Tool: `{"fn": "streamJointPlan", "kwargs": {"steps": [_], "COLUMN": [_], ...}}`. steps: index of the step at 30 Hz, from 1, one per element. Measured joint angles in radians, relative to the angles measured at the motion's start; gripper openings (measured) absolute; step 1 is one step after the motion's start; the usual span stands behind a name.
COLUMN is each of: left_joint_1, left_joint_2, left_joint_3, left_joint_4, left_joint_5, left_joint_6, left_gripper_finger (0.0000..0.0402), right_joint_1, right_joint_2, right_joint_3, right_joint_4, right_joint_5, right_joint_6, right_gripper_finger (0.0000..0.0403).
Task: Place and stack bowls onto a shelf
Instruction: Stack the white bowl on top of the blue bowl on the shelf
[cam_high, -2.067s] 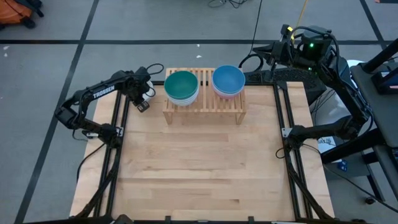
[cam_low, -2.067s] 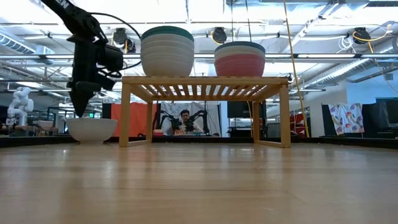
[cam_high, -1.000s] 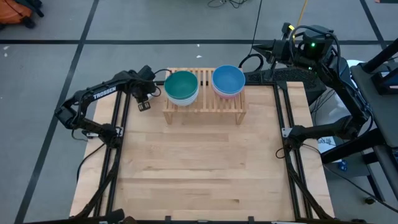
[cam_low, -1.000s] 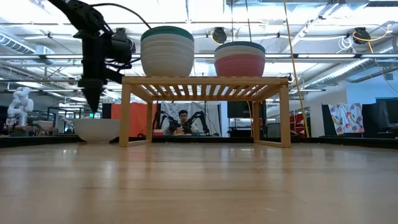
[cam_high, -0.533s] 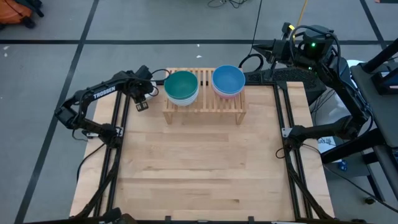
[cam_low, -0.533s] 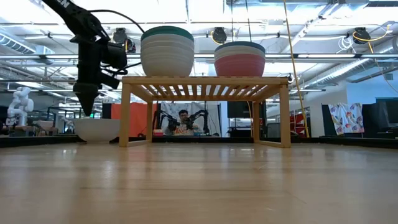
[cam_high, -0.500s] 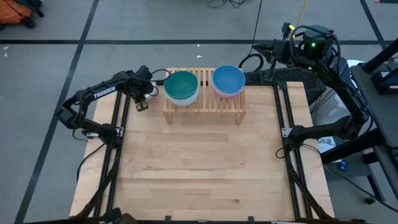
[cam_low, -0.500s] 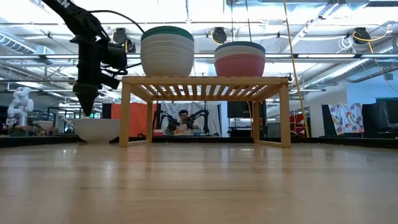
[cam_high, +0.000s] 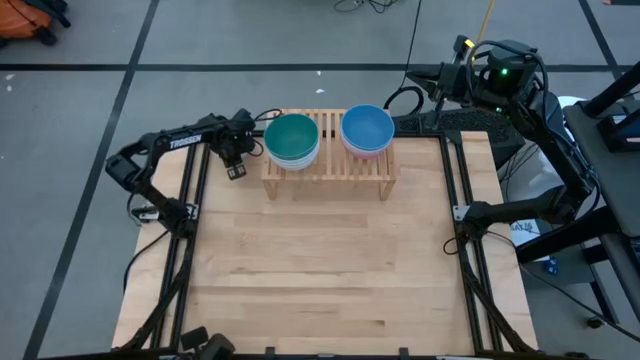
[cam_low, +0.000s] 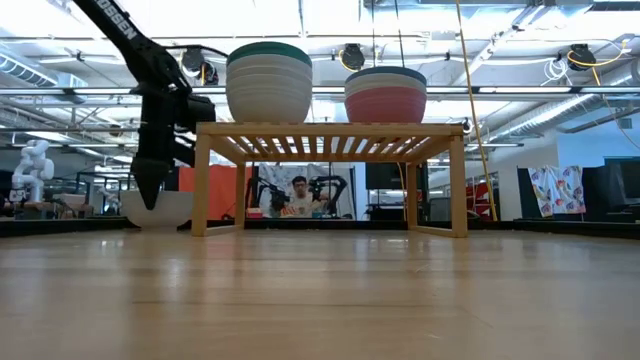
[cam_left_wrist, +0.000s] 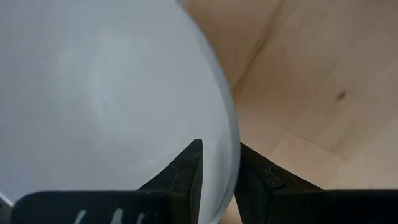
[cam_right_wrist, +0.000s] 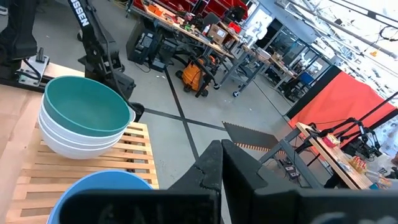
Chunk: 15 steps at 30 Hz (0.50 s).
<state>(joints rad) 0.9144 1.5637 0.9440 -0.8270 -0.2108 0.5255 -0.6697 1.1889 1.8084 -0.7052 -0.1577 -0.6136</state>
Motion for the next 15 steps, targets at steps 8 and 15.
{"fn": "streamJointPlan", "kwargs": {"steps": [8, 15], "left_joint_1": [-0.004, -0.016], "left_joint_2": [0.033, 0.032], "left_joint_3": [0.0, 0.0], "left_joint_4": [-0.005, -0.017], "left_joint_5": [0.001, -0.003], "left_joint_6": [-0.01, -0.062], "left_gripper_finger": [0.0061, 0.0009], "right_joint_1": [0.0, 0.0], "right_joint_2": [0.0, 0.0], "right_joint_3": [0.0, 0.0], "right_joint_4": [-0.001, -0.001], "right_joint_5": [0.0, 0.0], "right_joint_6": [0.0, 0.0], "right_gripper_finger": [0.0, 0.0]}}
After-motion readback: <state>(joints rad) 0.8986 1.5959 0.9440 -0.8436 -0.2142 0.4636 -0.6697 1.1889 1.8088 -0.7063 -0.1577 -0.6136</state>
